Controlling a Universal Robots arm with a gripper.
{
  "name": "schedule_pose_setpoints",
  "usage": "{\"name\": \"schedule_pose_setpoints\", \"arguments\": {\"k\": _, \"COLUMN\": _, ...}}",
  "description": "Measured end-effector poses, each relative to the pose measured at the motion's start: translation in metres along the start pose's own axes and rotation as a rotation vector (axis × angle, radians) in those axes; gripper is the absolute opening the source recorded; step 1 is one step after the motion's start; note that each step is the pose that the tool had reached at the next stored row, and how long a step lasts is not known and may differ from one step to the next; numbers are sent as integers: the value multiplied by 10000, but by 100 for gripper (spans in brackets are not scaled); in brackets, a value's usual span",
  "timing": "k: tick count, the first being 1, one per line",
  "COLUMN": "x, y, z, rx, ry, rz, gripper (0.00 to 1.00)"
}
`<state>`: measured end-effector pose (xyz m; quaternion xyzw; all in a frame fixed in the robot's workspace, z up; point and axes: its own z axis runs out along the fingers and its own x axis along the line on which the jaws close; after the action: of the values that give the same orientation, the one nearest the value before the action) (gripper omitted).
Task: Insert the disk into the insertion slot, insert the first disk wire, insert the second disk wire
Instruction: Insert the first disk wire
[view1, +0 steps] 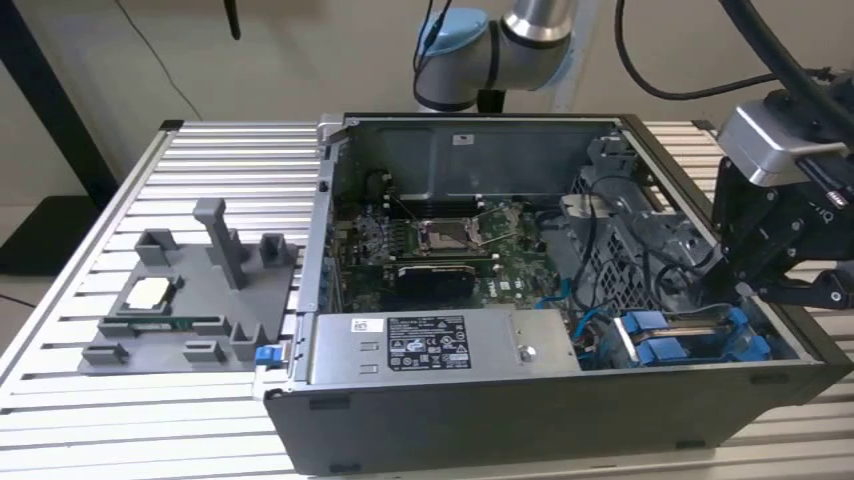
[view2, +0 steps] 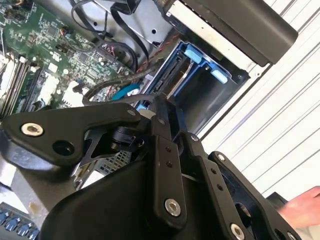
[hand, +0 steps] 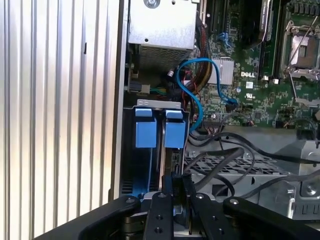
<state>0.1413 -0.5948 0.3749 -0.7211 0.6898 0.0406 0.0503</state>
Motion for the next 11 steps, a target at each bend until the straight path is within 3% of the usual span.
{"name": "schedule_pose_setpoints", "arguments": {"k": 5, "x": -14, "y": -22, "z": 77, "rx": -42, "ry": 3, "rz": 285, "gripper": 19}}
{"name": "schedule_pose_setpoints", "arguments": {"k": 11, "x": -26, "y": -112, "z": 181, "rx": -39, "ry": 5, "rz": 478, "gripper": 19}}
